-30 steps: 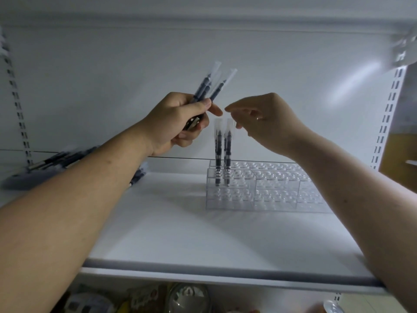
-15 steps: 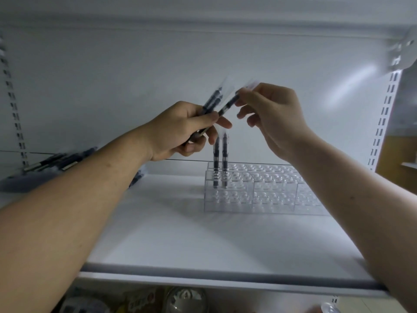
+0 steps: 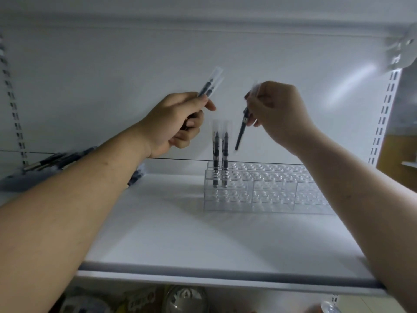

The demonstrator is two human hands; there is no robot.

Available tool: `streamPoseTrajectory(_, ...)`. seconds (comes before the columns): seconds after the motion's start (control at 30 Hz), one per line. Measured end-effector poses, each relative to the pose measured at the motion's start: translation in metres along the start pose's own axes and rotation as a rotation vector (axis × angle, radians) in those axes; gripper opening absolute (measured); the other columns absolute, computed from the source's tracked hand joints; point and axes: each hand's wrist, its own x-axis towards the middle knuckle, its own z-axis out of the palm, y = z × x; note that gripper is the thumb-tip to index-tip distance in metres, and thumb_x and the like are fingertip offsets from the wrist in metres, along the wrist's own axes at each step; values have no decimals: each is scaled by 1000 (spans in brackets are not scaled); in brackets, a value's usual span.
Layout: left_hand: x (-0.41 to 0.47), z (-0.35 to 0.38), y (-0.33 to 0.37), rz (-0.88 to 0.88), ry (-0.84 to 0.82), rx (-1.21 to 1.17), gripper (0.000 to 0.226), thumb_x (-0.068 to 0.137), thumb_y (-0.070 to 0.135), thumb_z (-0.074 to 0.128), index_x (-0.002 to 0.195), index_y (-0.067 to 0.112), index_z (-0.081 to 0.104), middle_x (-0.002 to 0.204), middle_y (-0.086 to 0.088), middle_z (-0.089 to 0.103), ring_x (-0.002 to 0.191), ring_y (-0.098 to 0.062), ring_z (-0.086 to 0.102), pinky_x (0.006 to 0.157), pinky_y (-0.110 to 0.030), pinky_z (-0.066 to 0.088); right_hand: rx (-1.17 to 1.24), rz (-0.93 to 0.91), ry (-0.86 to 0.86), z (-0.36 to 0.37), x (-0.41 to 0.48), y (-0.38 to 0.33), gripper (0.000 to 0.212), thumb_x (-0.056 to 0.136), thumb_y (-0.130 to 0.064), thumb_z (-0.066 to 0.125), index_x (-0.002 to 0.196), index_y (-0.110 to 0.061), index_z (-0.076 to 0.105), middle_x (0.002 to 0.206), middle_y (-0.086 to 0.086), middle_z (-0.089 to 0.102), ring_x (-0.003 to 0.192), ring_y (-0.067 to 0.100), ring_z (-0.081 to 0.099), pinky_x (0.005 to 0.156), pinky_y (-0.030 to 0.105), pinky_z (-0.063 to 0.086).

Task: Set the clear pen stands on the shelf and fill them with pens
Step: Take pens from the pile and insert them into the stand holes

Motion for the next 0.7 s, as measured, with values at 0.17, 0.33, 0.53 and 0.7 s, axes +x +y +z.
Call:
streamPoseTrajectory(0.17, 0, 1, 1, 15, 20, 9, 27, 115, 27, 41, 112, 11, 62, 71, -1, 32, 52, -14, 20, 45, -21, 16, -67, 27, -127, 3, -5, -1, 13, 95, -8, 59, 92, -1, 70, 74, 8, 77, 66, 23, 77, 76, 52, 64)
streamPoseTrajectory(0.33, 0, 1, 1, 26, 30, 14, 27, 115, 26, 41, 113, 10, 62, 71, 0, 34, 51, -14, 21, 45, -21, 17, -98, 48, -160, 2, -7, -4, 15, 97, -9, 59, 94, 0, 70, 73, 6, 77, 69, 23, 77, 78, 53, 63)
streamPoseTrajectory(0.53, 0, 2, 1, 31, 18, 34, 28, 115, 25, 40, 111, 9, 62, 71, -1, 34, 51, -14, 21, 46, -24, 15, -223, 91, -398, 10, -13, -2, 8, 95, -7, 65, 88, -3, 67, 74, 4, 78, 68, 17, 78, 77, 51, 65)
streamPoseTrajectory(0.7, 1, 0, 0, 31, 1, 40, 28, 115, 25, 39, 111, 9, 62, 71, -1, 34, 51, -14, 22, 46, -24, 16, -171, 121, -403, 4, -12, -2, 8, 98, -11, 68, 99, -4, 65, 79, 3, 79, 71, 19, 80, 77, 52, 65)
